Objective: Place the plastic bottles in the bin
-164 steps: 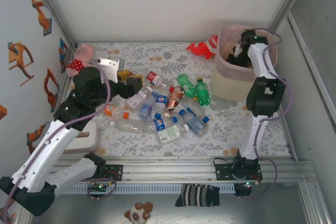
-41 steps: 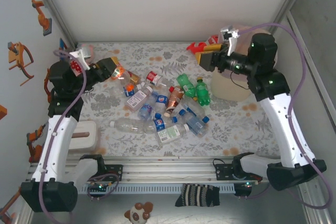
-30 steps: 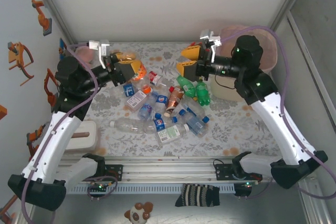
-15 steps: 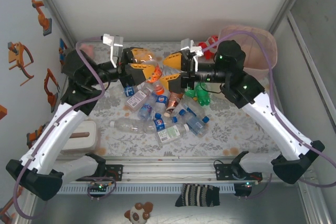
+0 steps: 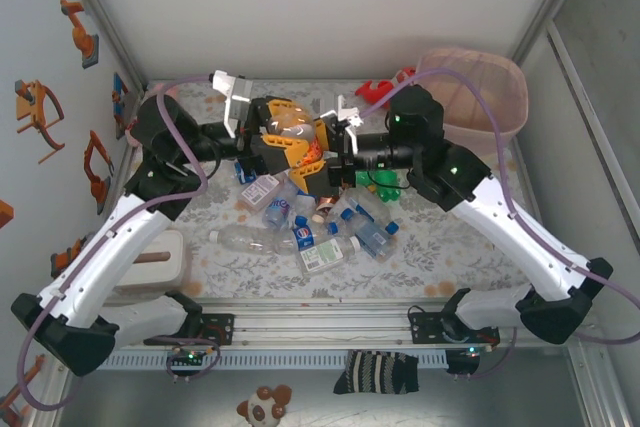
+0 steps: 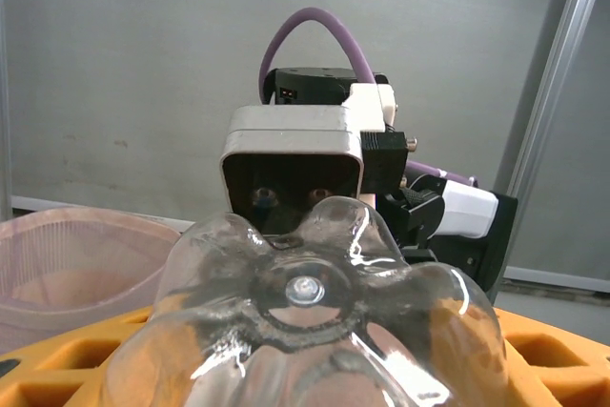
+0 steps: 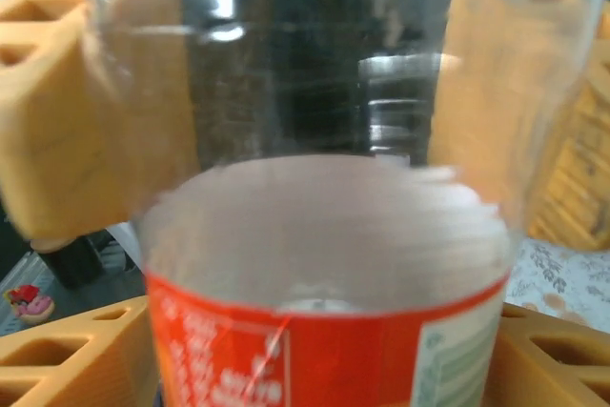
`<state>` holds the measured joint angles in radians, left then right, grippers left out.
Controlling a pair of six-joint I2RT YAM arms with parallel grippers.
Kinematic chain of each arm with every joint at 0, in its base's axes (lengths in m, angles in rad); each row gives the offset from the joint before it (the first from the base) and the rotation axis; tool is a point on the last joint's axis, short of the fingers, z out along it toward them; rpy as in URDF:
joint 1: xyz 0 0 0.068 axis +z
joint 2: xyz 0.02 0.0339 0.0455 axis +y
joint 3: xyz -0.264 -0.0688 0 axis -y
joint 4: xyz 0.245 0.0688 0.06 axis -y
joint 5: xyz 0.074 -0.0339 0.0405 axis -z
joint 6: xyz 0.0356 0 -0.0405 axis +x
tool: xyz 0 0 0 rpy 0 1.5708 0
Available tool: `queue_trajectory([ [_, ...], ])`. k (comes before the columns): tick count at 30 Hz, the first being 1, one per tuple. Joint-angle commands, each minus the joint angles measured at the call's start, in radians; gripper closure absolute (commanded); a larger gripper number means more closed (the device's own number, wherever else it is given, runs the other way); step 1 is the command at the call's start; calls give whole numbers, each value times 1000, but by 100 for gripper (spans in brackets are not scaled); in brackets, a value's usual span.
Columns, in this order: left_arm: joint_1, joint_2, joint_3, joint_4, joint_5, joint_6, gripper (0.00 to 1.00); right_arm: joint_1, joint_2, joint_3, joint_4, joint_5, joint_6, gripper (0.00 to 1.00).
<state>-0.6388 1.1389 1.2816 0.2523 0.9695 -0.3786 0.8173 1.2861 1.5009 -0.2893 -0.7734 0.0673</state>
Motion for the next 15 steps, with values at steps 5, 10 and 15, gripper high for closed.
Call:
queue_trajectory([
  [5,-16,1,6,0,2,51,59,23,-28,29,-45,56,-10,38],
  [10,-18,-2,3,0,-8,52,56,27,-46,17,-46,79,21,48],
  [15,-18,-16,-6,-13,-35,61,48,29,-61,15,-52,99,32,52],
])
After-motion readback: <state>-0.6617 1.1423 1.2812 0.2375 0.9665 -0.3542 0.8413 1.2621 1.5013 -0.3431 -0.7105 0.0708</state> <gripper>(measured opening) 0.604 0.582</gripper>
